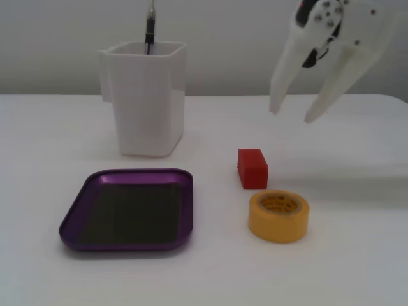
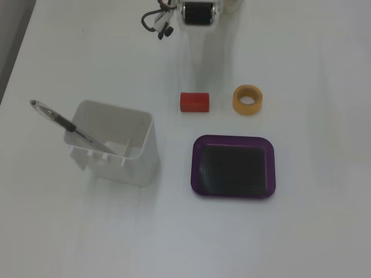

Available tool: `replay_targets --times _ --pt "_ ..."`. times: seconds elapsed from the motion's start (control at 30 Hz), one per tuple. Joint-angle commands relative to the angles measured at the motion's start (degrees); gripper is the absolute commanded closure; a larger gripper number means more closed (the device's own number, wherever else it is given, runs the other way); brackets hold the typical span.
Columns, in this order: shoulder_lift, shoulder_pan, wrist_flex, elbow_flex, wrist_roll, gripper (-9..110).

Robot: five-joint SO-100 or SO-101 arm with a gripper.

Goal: Pick up the red cube and place it in the box.

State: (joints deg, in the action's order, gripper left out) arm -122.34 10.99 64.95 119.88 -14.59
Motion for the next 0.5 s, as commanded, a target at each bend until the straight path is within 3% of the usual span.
replay_targets --times 0.0,0.47 --pt "12.1 -0.4 1.9 -11.7 -0.4 86" --pt "34.5 -0.3 1.6 -24.6 -0.4 82"
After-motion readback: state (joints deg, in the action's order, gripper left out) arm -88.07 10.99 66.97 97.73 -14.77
